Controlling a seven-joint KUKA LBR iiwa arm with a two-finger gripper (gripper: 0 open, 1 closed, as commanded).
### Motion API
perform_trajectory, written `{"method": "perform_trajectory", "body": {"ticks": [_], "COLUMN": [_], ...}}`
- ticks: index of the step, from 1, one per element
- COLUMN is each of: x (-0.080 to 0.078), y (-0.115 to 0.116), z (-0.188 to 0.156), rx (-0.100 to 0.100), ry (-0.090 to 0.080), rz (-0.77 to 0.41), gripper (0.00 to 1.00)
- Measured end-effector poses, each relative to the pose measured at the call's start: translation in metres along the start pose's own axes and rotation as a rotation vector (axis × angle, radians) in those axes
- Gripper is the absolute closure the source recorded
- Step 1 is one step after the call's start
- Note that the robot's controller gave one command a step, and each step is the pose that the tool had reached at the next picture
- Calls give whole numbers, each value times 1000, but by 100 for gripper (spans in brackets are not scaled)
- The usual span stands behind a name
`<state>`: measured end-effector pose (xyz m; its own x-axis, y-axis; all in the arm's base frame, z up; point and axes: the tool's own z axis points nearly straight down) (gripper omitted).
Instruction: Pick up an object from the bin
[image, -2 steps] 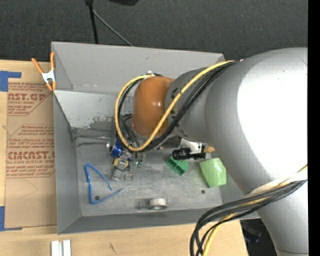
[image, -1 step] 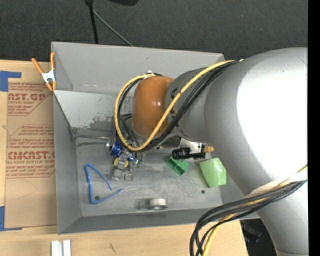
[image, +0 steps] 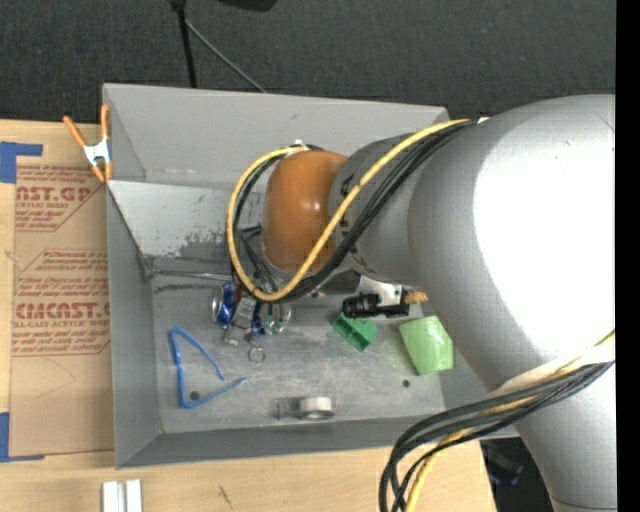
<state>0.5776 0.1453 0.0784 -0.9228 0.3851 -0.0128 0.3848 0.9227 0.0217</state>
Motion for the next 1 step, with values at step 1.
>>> {"method": "perform_trajectory", "body": {"ticks": [1], "x": [-1], "y": [2], "z": [-30], "rx": [19], "ry": [11], "rz": [-1], "gripper": [100]}}
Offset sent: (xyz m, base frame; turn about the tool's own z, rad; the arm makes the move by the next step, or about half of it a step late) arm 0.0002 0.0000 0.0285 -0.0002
